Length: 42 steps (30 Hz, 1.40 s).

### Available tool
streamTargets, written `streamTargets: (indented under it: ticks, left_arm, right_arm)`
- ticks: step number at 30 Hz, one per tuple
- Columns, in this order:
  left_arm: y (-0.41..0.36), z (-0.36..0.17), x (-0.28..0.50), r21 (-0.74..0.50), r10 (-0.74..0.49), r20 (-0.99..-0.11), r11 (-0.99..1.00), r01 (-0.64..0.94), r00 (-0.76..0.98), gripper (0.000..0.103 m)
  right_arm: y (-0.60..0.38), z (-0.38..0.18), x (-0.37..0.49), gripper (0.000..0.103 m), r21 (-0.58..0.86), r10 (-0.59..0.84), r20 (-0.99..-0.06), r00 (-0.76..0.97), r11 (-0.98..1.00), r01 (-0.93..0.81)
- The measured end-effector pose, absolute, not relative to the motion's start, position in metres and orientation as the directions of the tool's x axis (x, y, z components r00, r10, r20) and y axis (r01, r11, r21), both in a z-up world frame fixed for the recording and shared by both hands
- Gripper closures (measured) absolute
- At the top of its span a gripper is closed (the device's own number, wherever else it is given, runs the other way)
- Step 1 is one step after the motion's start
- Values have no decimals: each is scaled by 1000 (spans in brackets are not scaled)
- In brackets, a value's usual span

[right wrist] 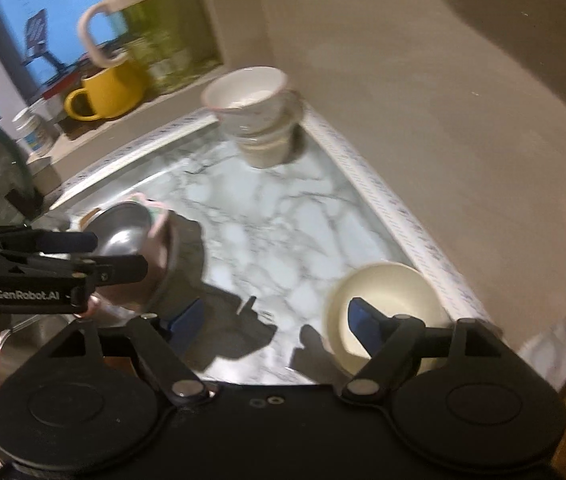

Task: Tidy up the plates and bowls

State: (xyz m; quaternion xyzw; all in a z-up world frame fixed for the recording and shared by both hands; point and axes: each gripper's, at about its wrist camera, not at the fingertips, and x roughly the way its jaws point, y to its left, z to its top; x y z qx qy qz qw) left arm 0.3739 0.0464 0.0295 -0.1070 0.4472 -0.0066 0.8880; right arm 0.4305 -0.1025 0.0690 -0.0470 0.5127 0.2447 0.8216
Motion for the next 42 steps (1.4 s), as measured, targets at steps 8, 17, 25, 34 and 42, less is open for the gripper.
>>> streamTargets:
  ticks: [8,17,25,34,42]
  left_arm:
    - [-5,14,404,-187,-166,-801,982,22,576,24]
    - [-35,-12,435,-171,-178,-818,983,63,547,24]
    - [-47,-36,452,-153,-158,-848,987,52,505,24]
    - [-50,-57,462,-164,-161,-869,986,36,468,25]
    - [-55,-63,465,-214,-222,-872,974,69,436,54]
  right_arm:
    - [-156,49,431,21,154,279,-889,362,929,-338]
    - [-195,19,440,22,148,211,-908,363,970,-192]
    - [-207,-4,449,24,147,183,-918,351,981,-127]
    - [-205,-21,458,40,147,175,-927,333,983,-107]
    - [-199,-29,463,57,129,163,-931,326,984,-123]
